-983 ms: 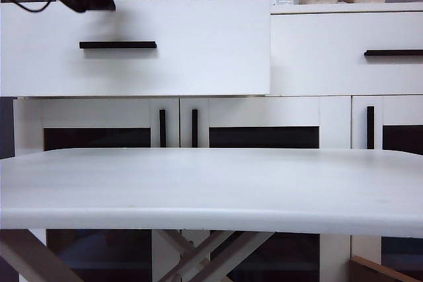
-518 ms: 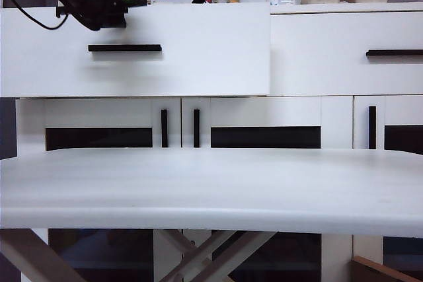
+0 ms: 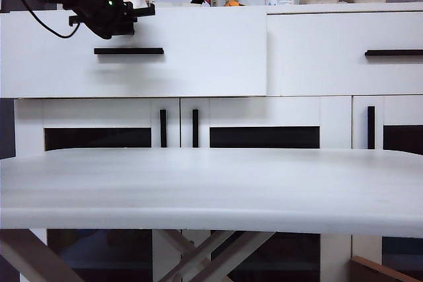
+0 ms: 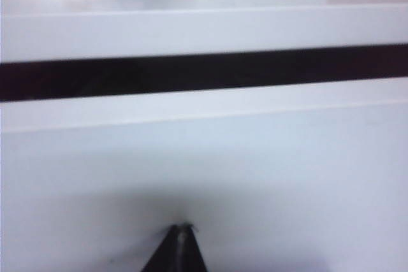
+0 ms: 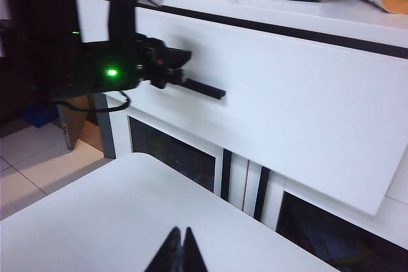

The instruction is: Pick up a can of beer from the white table, open the left drawer, place the beer inside the drawer, and finally close the drawer.

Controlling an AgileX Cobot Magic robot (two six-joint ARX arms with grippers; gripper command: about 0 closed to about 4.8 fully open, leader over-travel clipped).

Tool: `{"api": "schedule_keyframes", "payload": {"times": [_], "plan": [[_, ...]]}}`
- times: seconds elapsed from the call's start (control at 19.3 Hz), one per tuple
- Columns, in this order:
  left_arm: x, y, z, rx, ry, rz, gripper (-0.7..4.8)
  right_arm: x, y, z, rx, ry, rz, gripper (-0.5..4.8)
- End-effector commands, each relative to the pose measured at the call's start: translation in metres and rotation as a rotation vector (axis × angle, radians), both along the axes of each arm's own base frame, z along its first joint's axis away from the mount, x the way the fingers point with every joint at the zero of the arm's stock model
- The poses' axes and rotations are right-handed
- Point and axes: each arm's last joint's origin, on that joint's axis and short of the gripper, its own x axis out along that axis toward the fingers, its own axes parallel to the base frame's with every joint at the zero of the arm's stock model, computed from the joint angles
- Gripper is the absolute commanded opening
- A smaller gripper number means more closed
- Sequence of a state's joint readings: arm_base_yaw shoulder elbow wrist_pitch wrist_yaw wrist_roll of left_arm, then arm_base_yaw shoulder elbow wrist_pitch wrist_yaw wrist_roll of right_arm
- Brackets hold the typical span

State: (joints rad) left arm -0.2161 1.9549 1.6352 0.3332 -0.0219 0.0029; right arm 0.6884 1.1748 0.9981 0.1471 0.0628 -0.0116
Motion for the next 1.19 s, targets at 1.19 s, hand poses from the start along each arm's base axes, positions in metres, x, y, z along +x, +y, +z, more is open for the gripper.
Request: {"api": "schedule_keyframes", "payload": {"times": [1.19], "plan": [[-0.023,0.005,0.082,-0.024,0.042,-0.029,-0.06,-0.040,-0.048,0.031,-0.030,-0.067,-0.116,-0.02]]}}
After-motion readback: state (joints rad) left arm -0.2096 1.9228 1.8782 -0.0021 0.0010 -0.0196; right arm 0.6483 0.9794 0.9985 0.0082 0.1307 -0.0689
